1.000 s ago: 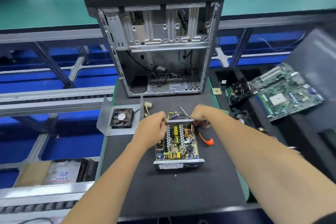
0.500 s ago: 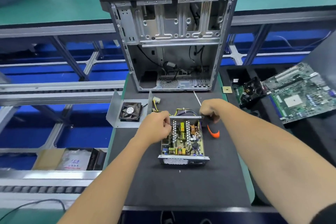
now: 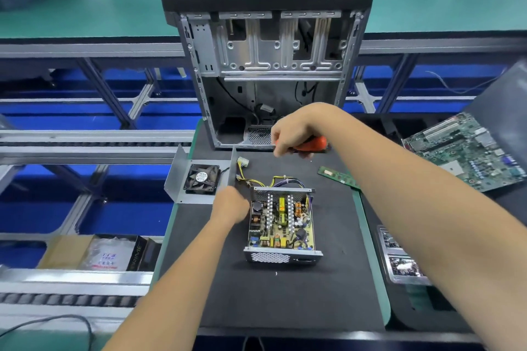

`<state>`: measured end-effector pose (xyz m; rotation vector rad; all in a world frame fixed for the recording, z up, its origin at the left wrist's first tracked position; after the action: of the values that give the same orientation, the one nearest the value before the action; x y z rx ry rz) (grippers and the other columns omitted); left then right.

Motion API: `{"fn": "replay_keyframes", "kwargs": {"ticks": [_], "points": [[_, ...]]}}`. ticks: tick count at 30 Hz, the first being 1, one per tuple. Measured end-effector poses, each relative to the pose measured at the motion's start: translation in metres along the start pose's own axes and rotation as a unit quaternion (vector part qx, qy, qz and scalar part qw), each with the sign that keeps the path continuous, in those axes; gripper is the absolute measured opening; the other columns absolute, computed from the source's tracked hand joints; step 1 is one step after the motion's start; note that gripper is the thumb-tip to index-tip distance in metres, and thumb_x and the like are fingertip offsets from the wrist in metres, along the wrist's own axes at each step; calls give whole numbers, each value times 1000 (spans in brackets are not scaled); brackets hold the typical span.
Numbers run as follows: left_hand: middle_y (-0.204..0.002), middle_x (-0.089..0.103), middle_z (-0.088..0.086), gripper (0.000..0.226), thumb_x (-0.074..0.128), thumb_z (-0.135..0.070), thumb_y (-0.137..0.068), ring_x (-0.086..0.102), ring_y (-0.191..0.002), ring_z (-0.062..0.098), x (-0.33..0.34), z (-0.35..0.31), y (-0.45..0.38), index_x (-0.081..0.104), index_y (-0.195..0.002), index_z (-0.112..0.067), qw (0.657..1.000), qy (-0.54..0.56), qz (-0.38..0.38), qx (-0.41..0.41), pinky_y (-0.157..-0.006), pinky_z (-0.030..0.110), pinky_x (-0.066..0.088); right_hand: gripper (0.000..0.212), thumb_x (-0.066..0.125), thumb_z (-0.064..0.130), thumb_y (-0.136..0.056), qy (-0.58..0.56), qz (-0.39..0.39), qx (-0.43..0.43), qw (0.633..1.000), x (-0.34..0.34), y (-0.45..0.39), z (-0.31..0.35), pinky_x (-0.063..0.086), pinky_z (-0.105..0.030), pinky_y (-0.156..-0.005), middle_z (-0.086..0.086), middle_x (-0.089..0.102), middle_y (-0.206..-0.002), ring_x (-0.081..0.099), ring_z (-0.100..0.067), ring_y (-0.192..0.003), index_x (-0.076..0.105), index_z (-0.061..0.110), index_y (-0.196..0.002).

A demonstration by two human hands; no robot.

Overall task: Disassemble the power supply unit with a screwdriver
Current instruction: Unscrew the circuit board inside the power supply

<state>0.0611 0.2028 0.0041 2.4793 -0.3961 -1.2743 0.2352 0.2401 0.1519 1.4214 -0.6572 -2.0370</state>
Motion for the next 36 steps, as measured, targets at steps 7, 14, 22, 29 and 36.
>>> {"fn": "replay_keyframes", "kwargs": {"ticks": [7, 14, 22, 29, 36], "points": [[-98, 67, 17, 4, 57, -7, -89, 64, -93, 37, 16, 18, -5, 60, -89, -10, 993, 112, 19, 21, -85, 44, 54, 30, 60, 1, -84, 83, 52, -29, 995, 15, -4, 45, 51, -23, -53, -4, 54, -76, 55, -20, -53, 60, 13, -111], [-75, 61, -4, 18, 52, -6, -86, 58, -67, 11, 20, 26, 2, 59, -80, -21, 989, 128, -30, 68, -63, 19, 50, 20, 74, 12, -78, 132, 14, -14, 991, 25, -12, 65, 54, -23, -52, -13, 68, -78, 67, -19, -52, 68, 0, -93], [-86, 67, 3, 14, 59, -10, -88, 59, -77, 12, 21, 31, -4, 70, -97, -8, 984, 129, -36, 117, -71, 19, 47, 23, 60, 6, -65, 281, -131, -70, 948, 50, -28, 98, 34, -23, -46, -6, 45, -50, 42, -23, -48, 42, 11, -52], [-86, 71, 3, 15, 59, -11, -89, 62, -78, 14, 21, 31, -5, 73, -92, -11, 981, 119, -49, 148, -73, 28, 52, 23, 62, 12, -66, 279, -143, -56, 948, 45, -35, 106, 31, -19, -40, -3, 48, -47, 42, -19, -42, 44, 11, -51], [-84, 69, 1, 16, 57, -12, -90, 58, -75, 13, 23, 30, -7, 73, -89, -12, 984, 88, -49, 149, -67, 23, 44, 27, 65, 16, -77, 174, -115, -24, 978, 35, -23, 89, 47, -24, -51, -9, 62, -53, 62, -21, -49, 51, 9, -56]]}}
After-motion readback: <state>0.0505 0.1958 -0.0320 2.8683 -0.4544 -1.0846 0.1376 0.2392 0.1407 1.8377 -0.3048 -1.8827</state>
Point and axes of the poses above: each hand's wrist, its own y-axis away from the middle knuckle, its own x-axis out of the palm, z = x × y, the point moved 4 cm from there along -y, towards the middle knuckle
